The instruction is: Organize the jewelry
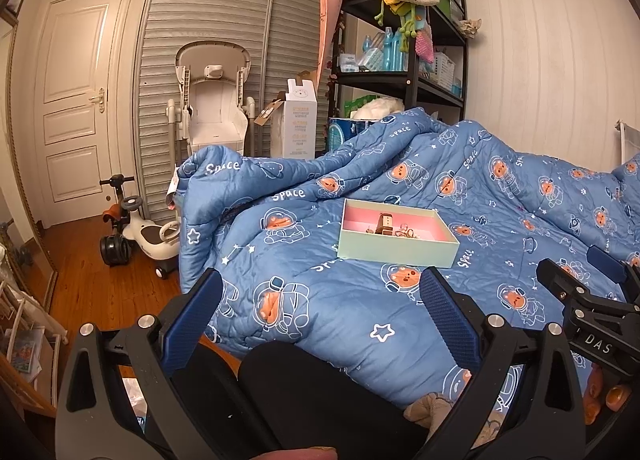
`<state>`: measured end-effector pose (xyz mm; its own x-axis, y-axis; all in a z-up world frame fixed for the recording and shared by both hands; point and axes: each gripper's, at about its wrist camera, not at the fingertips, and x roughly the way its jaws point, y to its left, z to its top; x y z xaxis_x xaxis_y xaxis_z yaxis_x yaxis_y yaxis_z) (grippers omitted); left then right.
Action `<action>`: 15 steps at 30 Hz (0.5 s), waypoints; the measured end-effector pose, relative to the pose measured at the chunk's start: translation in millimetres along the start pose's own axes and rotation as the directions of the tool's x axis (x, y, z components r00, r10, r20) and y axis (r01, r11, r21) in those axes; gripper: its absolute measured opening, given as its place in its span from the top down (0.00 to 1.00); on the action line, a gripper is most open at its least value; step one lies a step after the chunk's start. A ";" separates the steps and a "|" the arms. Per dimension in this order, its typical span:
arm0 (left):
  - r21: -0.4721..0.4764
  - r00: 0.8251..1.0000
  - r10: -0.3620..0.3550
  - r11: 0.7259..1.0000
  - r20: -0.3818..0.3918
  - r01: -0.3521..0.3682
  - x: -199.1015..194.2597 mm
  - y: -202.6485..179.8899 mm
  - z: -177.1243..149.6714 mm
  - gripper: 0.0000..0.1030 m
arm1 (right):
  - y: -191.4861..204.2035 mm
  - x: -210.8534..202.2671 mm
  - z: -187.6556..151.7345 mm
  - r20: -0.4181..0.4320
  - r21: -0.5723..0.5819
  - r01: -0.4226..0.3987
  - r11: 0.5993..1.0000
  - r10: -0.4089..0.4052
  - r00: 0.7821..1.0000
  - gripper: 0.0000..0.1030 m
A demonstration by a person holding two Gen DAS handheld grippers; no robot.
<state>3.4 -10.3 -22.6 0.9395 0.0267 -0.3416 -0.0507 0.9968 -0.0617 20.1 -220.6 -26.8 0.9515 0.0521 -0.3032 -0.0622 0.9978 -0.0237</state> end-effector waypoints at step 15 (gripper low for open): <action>-0.001 1.000 0.005 1.000 0.009 -0.005 -1.8 -0.7 0.2 0.06 | 0.1 0.0 0.3 -0.002 -0.001 0.000 1.000 0.000 1.000 0.06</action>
<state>1.8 -11.0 -21.8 0.9422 0.0326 -0.3336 -0.0561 0.9966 -0.0611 20.1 -220.5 -26.5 0.9510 0.0519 -0.3048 -0.0622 0.9978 -0.0243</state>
